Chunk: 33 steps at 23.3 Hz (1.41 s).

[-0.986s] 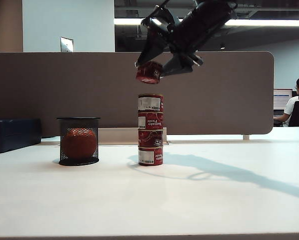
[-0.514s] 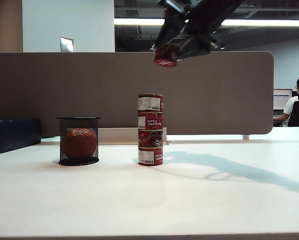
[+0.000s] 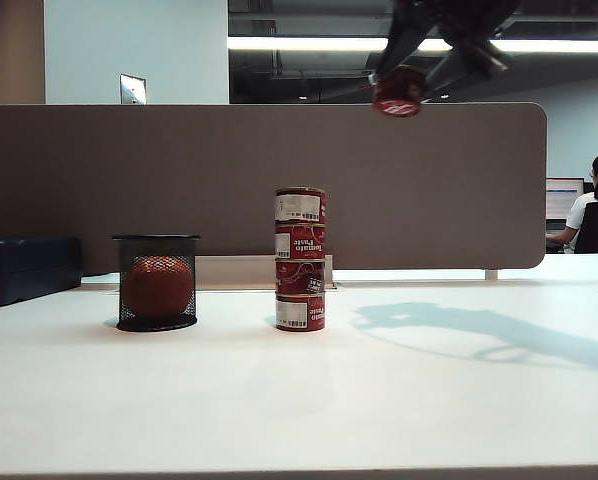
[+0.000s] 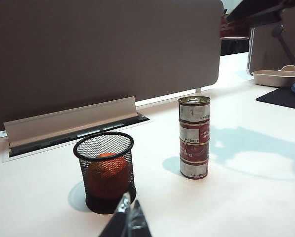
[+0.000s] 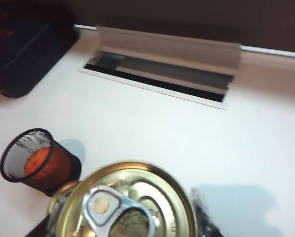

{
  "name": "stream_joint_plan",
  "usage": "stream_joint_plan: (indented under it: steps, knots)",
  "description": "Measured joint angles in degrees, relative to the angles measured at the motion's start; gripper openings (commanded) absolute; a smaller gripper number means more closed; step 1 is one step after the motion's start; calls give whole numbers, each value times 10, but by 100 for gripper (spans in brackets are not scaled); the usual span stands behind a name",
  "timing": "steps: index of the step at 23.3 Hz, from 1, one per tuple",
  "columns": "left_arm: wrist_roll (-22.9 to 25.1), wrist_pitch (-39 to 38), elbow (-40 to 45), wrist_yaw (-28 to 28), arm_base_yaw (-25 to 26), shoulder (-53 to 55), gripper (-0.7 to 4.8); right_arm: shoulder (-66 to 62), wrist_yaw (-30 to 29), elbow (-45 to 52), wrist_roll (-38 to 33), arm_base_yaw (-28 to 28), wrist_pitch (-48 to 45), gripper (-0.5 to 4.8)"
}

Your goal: Take a can of tomato sauce from the stacked ones and place it on the table.

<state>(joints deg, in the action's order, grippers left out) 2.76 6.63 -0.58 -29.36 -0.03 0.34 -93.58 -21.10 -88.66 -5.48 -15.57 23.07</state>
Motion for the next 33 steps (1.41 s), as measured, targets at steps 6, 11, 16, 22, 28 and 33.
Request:
stream_joint_plan:
  steps: [6,11,16,22,28,33]
  knots:
    - [0,0,0,0,0,0,-5,26,6,0,33,24,66,274]
    - [0,0,0,0,0,0,-5,56,27,0,52,39,115,274]
    - [0,0,0,0,0,0,-5,102,31,0,57,79,144,274]
    - [0,0,0,0,0,0,-5,137,32,7,60,112,192,274]
    - [0,0,0,0,0,0,-5,191,33,57,65,134,194,274]
    - [0,0,0,0,0,0,-5,233,32,125,65,134,177,274]
